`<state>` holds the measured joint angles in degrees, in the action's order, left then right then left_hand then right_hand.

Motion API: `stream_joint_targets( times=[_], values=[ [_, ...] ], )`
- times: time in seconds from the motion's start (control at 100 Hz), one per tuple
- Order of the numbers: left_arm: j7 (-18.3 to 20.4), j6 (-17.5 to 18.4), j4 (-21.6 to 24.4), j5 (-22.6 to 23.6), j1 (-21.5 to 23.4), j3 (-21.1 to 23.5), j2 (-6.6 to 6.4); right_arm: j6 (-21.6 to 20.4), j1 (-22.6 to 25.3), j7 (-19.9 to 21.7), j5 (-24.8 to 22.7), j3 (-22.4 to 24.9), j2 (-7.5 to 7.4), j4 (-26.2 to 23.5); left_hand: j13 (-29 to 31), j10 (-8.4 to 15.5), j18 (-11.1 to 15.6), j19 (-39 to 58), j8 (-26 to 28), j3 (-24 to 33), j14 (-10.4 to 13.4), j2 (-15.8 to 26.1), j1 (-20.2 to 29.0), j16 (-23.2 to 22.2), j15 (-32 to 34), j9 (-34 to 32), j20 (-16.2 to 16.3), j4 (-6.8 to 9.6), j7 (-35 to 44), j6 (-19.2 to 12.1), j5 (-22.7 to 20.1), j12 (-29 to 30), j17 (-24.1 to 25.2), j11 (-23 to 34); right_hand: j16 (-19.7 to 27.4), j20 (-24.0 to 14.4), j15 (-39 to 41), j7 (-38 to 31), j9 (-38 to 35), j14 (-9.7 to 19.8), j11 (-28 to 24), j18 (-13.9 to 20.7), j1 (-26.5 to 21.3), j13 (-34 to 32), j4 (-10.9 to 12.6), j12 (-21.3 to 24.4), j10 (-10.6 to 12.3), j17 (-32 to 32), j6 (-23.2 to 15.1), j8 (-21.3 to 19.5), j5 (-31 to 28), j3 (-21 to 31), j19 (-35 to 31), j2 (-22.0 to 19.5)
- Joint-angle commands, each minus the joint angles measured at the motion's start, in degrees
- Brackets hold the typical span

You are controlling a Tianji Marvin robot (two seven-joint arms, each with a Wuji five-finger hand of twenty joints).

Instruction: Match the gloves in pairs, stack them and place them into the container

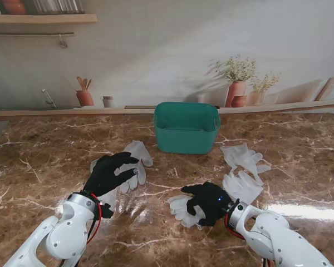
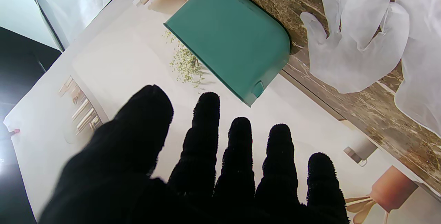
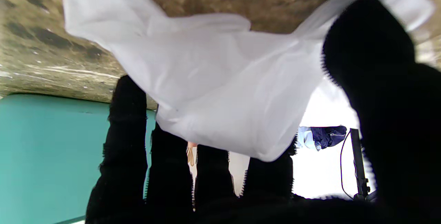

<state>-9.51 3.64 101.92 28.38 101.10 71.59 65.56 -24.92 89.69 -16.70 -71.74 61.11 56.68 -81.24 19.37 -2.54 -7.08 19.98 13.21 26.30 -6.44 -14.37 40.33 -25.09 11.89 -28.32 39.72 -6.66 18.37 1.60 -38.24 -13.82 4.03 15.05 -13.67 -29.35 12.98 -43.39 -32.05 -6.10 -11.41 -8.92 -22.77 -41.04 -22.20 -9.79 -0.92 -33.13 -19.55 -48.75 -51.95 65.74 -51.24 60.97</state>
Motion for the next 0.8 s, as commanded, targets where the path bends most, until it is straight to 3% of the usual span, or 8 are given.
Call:
stream_joint_targets(
  times=[0.0, 0.08, 0.12, 0.13, 0.18, 0.25, 0.47, 0.79],
  values=[
    [-0.1, 0.1, -0.2, -0.1, 0.2, -0.2, 0.08, 1.6, -1.2, -0.1, 0.3, -1.7, 0.34, 2.5, -0.6, 2.2, -0.2, -1.6, 0.2, -1.3, 3.0, 2.5, 1.7, 0.8, -1.6, -1.0, 0.6, 1.60, 0.3, -1.7, -0.9, 0.8, 0.7, -0.9, -3.3, 1.5, 3.7, -3.4, -5.4, 2.9, -4.1, 2.1, -11.3, -8.2, 2.0, -1.2, -0.3, -5.6, -1.5, -0.4, -0.4, 1.3, -6.1, 1.3],
    [0.0, 0.1, -0.1, -0.1, 0.2, -0.2, 0.07, 2.0, -2.9, -3.7, 0.6, -4.0, 0.46, 4.7, -0.7, 2.0, -0.3, -1.7, 0.2, -1.3, 3.0, 2.5, 1.7, 0.8, -1.6, -1.0, 0.6, 1.60, 0.3, -1.6, -0.9, 0.8, 0.8, -0.9, -10.3, 2.0, 11.1, -7.6, -23.9, 7.6, -11.2, 5.6, -16.6, -22.1, 3.4, -7.4, 4.2, -14.4, -1.6, 1.8, -3.4, 1.2, -15.0, 0.9],
    [0.0, 0.1, -0.2, -0.1, 0.2, -0.2, 0.08, 1.8, -3.5, -4.8, 1.1, -4.8, 0.59, 5.6, -0.6, 2.1, -0.3, -1.7, 0.2, -1.3, 2.9, 2.5, 1.7, 0.8, -1.6, -0.9, 0.6, 1.59, 0.3, -1.6, -1.0, 0.8, 0.8, -0.9, -13.6, 2.2, 13.9, -8.1, -28.8, 7.9, -12.9, 6.5, -18.0, -25.5, 4.0, -10.5, 5.4, -16.8, -1.5, 2.6, -4.3, 1.5, -17.5, 0.5],
    [0.0, 0.1, -0.2, -0.1, 0.2, -0.2, 0.08, 1.8, -3.6, -4.8, 1.4, -4.9, 0.64, 5.6, -0.7, 2.2, -0.2, -1.7, 0.2, -1.4, 3.0, 2.5, 1.7, 0.8, -1.6, -1.0, 0.6, 1.59, 0.3, -1.7, -1.0, 0.8, 0.8, -0.9, -14.6, 2.4, 15.9, -8.7, -32.1, 8.0, -12.3, 6.7, -19.1, -27.0, 4.3, -15.1, 5.9, -18.0, -1.3, 3.2, -4.8, 1.2, -18.9, 0.2],
    [0.0, 0.1, -0.2, -0.2, 0.2, -0.2, 0.08, 1.2, -3.8, -4.5, 2.5, -5.1, 0.88, 5.9, -0.7, 2.1, -0.2, -1.8, 0.2, -1.4, 2.9, 2.4, 1.7, 0.8, -1.6, -0.9, 0.5, 1.59, 0.3, -1.7, -0.9, 0.8, 0.8, -0.9, -16.2, 2.3, 22.4, -9.6, -37.9, 8.2, -12.3, 7.3, -21.3, -29.8, 4.7, -22.1, 7.1, -20.9, -0.6, 4.6, -6.8, 0.4, -21.6, -0.2],
    [0.1, -0.1, -0.1, -0.4, 0.3, -0.2, 0.08, 0.3, -4.0, -4.3, 3.4, -5.3, 1.11, 6.0, -0.7, 2.2, -0.3, -1.9, 0.2, -1.5, 2.8, 2.5, 1.6, 0.8, -1.6, -1.0, 0.5, 1.57, 0.4, -1.7, -1.0, 0.8, 0.8, -0.8, -18.1, 1.7, 28.6, -9.8, -41.0, 8.6, -15.4, 7.9, -22.9, -32.2, 5.3, -26.8, 7.9, -23.9, -0.2, 5.7, -8.5, 0.3, -24.7, -0.5],
    [0.1, -0.1, -0.1, -0.4, 0.4, -0.3, 0.07, -0.6, -3.5, -4.7, 4.6, -3.4, 1.88, 3.4, -0.7, 2.1, -0.3, -1.9, 0.2, -1.5, 2.9, 2.5, 1.5, 0.8, -1.6, -1.0, 0.6, 1.59, 0.4, -1.7, -0.9, 0.8, 0.8, -0.8, -20.0, 1.5, 32.7, -9.7, -42.5, 8.0, -17.0, 7.7, -23.9, -32.9, 5.7, -28.9, 7.7, -26.0, 0.5, 7.0, -9.9, 0.3, -26.6, -0.5],
    [0.3, 0.2, -0.2, -0.5, 0.5, -0.5, 0.01, -0.5, -4.0, -5.7, 5.2, 1.7, 3.24, -4.2, -0.9, 2.2, -0.2, -1.7, 0.1, -1.7, 3.1, 2.7, 1.5, 0.8, -1.6, -0.7, 0.8, 1.63, 0.2, -1.8, -0.5, 0.8, 0.7, -0.9, -20.1, 1.4, 33.5, -9.8, -42.7, 7.9, -17.1, 7.9, -23.9, -32.8, 5.8, -29.7, 7.7, -26.3, 0.6, 7.7, -10.0, 0.2, -26.9, -0.8]
  ],
)
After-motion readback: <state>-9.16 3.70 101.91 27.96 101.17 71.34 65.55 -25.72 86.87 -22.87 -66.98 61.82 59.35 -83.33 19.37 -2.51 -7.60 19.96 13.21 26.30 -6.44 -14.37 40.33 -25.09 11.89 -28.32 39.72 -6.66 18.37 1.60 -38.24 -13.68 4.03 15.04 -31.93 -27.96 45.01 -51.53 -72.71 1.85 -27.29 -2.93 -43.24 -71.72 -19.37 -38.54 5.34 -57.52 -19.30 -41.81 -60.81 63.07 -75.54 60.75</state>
